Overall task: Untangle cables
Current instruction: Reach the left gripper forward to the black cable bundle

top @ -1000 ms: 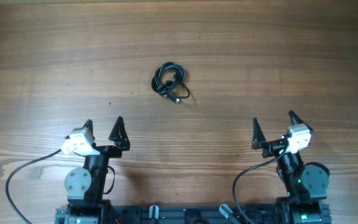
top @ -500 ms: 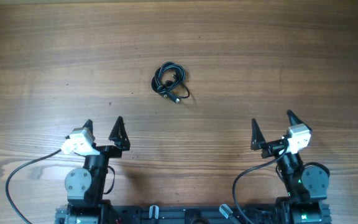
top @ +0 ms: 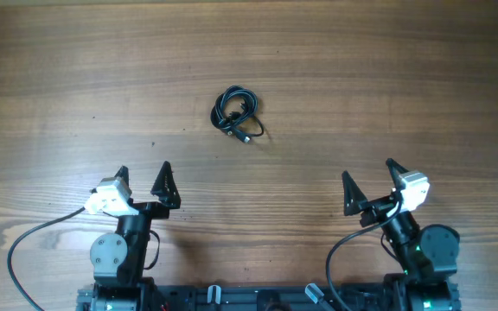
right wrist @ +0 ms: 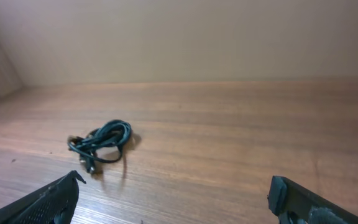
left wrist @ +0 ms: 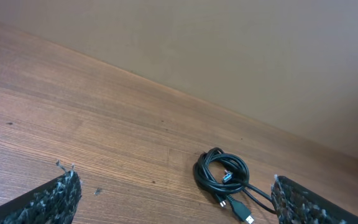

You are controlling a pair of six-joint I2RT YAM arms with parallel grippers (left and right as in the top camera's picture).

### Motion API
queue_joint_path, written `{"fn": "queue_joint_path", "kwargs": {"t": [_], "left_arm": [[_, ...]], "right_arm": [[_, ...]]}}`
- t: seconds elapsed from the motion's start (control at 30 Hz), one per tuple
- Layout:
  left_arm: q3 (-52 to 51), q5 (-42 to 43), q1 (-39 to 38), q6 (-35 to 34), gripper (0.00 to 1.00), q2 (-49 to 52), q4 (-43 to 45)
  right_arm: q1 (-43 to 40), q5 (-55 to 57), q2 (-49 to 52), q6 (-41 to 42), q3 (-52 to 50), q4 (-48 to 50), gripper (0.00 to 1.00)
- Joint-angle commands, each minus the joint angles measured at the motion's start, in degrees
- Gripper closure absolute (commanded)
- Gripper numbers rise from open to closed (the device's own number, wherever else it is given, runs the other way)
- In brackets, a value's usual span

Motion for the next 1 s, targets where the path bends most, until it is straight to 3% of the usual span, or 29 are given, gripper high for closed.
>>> {"fn": "queue_joint_path", "kwargs": {"t": [0.0, 0.23, 0.47, 0.87, 0.97], "left_arm": [[2.6, -0.5, 0.4, 0.9, 0.00, 1.1, -0.2], [16.0, 1.4, 0.4, 4.5, 0.00, 14.4, -8.3], [38.9, 1.9, 0.4, 5.5, 0.00, 38.8, -19.0], [86.5, 4.9, -4.0, 5.5, 0.00, 78.7, -52.9], [91.7, 5.0, -6.1, 5.5, 0.00, 86.3, -52.9]], "right_arm": [[-0.2, -2.5, 1.8, -2.3, 4.3, -1.0, 0.00], [-0.2, -4.4, 10.3, -2.8, 14.6, -6.7, 0.00], [-0.2, -6.9, 22.6, -2.8, 28.3, -13.1, 0.00], [-0.2, -13.4, 50.9, -10.9, 59.4, -38.4, 0.00], [-0.2, -16.2, 59.4, -13.3, 67.3, -45.1, 0.00]]}}
